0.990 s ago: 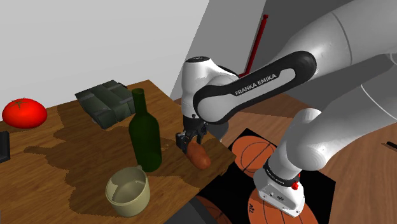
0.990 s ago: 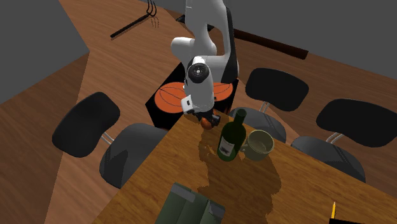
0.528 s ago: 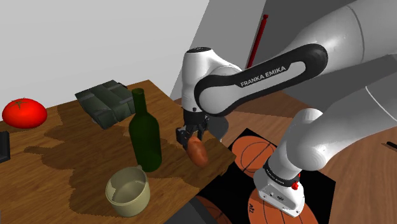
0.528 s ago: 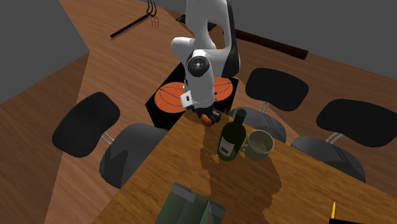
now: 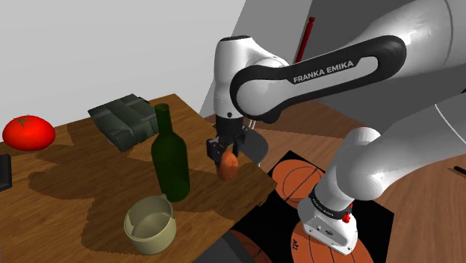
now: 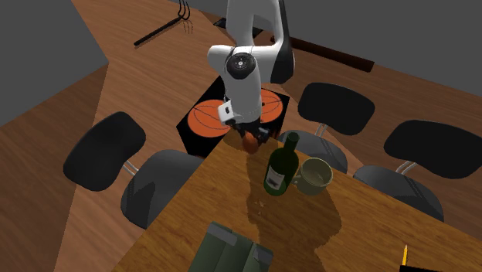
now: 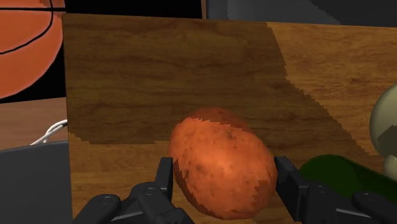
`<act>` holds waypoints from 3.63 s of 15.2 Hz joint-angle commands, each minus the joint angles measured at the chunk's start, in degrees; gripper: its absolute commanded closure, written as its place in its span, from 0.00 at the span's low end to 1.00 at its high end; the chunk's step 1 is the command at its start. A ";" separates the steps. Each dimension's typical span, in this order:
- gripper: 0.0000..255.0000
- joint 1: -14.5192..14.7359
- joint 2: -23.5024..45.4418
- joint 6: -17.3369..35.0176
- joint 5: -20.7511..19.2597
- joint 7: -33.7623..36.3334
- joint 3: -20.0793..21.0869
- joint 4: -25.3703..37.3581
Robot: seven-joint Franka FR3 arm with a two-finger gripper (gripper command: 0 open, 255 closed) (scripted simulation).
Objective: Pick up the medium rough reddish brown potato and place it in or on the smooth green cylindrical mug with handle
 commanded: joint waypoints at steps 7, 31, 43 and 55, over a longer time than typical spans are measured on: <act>1.00 -0.14 -2.47 -6.81 -0.82 0.65 -1.24 4.35; 1.00 0.72 17.93 -12.82 -5.48 19.00 10.43 33.21; 1.00 4.54 34.52 -10.40 -14.67 30.56 15.67 46.16; 1.00 4.84 36.49 -1.85 -15.73 30.48 15.54 39.21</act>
